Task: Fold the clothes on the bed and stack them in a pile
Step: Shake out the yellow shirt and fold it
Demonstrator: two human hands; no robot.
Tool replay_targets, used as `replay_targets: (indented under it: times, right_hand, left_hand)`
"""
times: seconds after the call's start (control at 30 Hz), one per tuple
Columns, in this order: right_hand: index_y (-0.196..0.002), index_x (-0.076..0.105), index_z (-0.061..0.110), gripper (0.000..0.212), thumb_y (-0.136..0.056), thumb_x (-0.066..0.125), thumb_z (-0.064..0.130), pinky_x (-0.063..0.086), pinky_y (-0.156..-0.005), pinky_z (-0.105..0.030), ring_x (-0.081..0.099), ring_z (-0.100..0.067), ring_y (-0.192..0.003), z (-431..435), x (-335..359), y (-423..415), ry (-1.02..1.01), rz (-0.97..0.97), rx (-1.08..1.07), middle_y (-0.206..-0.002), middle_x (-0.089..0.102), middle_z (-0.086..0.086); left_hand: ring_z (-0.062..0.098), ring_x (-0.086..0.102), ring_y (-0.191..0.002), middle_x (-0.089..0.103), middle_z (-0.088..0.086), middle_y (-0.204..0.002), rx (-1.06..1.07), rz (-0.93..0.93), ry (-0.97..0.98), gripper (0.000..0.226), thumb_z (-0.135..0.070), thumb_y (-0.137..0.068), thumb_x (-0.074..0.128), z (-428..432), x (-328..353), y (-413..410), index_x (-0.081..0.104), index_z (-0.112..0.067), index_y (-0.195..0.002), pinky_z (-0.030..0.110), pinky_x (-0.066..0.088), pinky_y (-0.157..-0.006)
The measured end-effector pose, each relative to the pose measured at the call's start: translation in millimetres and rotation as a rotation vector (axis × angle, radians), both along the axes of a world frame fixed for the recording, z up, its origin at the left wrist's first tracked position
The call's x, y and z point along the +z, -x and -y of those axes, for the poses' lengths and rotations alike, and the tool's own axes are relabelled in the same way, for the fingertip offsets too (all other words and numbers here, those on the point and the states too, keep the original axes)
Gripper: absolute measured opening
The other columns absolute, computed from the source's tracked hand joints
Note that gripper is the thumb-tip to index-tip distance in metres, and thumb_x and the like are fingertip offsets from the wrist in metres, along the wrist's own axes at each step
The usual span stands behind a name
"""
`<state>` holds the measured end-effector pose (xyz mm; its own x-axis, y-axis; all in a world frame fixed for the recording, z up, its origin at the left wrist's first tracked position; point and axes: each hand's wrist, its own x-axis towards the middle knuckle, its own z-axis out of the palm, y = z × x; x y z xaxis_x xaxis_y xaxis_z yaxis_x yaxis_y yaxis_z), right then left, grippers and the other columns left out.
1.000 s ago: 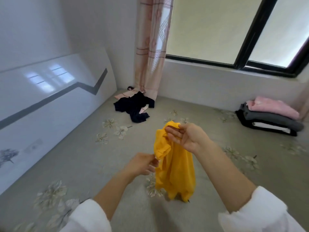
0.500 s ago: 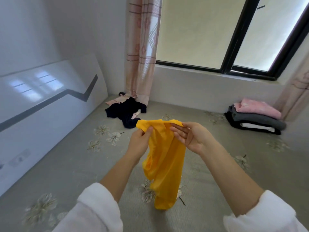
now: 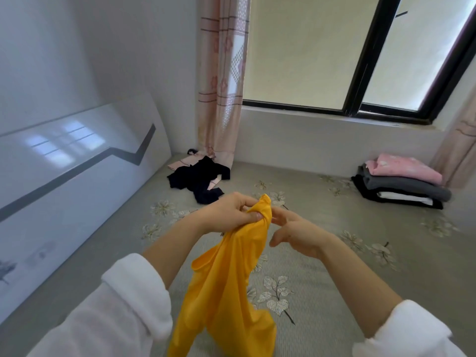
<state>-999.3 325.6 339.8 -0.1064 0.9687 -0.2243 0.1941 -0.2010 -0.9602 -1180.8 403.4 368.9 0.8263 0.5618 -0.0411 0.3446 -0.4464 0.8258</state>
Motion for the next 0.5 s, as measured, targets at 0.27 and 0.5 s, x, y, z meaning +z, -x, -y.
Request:
replay_targets:
  times: [0.27, 0.5]
  right_hand:
    - [-0.075, 0.055, 0.006, 0.028, -0.048, 0.062, 0.007, 0.043, -0.066, -0.033, 0.052, -0.024, -0.073, -12, 1, 13, -0.038, 0.011, -0.074, -0.069, 0.054, -0.005]
    - [-0.05, 0.04, 0.014, 0.023, -0.035, 0.046, -0.002, 0.032, -0.044, -0.018, 0.038, -0.017, -0.042, -14, 58, 26, -0.192, -0.137, -0.169, -0.048, 0.04, -0.001]
  left_hand:
    - [0.01, 0.067, -0.078, 0.072, -0.005, -0.084, 0.02, 0.001, 0.176, 0.025, -0.021, -0.089, 0.066, -7, -8, 34, 0.063, -0.023, -0.113, 0.017, 0.053, -0.069]
    - [0.012, 0.044, -0.053, 0.047, 0.001, -0.06, 0.14, -0.236, 0.123, 0.03, -0.011, -0.084, 0.062, 4, -77, 46, 0.045, -0.016, -0.059, 0.027, 0.038, -0.055]
